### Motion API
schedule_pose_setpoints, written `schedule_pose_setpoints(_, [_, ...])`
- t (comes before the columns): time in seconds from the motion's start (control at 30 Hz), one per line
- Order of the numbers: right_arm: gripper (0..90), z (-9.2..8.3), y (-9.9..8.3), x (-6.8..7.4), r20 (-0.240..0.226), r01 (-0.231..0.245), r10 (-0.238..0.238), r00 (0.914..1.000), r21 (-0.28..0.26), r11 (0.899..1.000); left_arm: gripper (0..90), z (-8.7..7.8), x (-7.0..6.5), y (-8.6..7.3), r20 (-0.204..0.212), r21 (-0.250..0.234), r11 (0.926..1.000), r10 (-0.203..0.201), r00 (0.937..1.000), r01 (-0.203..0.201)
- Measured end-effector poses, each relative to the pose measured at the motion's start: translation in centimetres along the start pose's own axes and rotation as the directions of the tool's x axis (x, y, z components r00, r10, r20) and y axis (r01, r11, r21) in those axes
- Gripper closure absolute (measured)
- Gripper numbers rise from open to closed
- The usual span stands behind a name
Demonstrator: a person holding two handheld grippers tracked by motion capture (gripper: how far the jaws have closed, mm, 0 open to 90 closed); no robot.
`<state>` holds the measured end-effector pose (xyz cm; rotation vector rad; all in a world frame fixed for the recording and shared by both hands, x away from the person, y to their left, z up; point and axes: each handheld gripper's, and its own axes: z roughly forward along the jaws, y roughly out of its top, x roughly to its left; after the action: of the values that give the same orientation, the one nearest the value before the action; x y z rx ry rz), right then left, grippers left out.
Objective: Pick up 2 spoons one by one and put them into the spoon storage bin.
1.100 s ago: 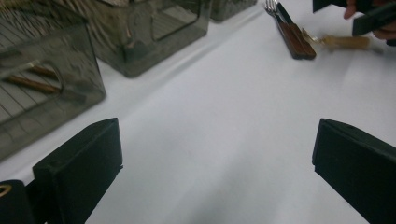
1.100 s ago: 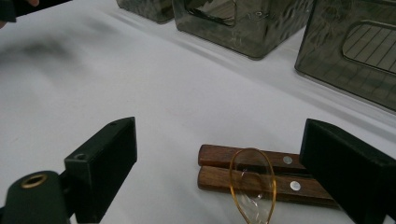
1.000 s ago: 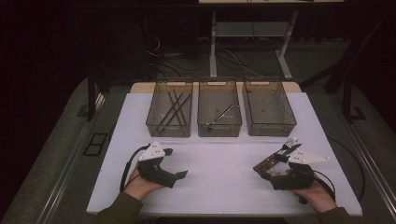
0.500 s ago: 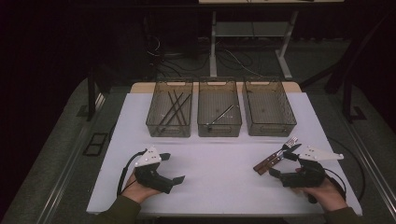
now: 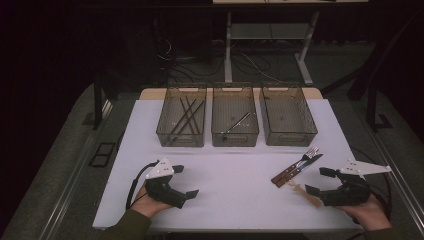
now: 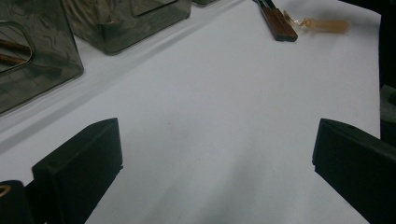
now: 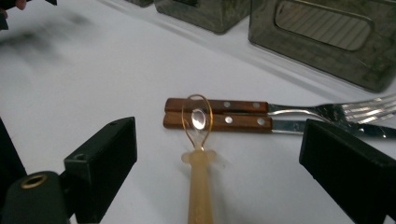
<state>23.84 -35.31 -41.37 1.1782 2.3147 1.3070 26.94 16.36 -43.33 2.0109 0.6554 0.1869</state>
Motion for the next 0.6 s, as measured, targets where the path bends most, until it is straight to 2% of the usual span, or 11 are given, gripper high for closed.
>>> schedule_pose_setpoints(0.37, [11.5, -0.7, -1.4, -0.4, 0.015, 0.008, -0.009, 0.9998, 0.088, 0.996, 0.2, 0.1, 0.0, 0.0, -0.001, 0.007, 1.0, 0.004, 1.0, -0.004])
schedule_pose_setpoints(0.4, [15.1, -0.7, -1.5, -0.4, 0.016, 0.006, -0.007, 0.9999, 0.102, 0.995, 0.2, 0.1, 0.0, 0.0, 0.0, 0.008, 1.0, 0.006, 1.0, -0.006])
schedule_pose_setpoints(0.57, [17.7, -0.5, -1.7, -0.5, 0.018, 0.009, -0.012, 0.9998, 0.136, 0.991, 0.2, 0.1, 0.0, 0.0, -0.001, 0.007, 1.0, 0.004, 1.0, -0.004])
schedule_pose_setpoints(0.6, [20.8, -0.5, -1.7, -0.5, 0.015, 0.008, -0.01, 0.9998, 0.142, 0.99, 0.2, 0.1, 0.0, 0.0, -0.001, 0.007, 1.0, 0.006, 1.0, -0.006])
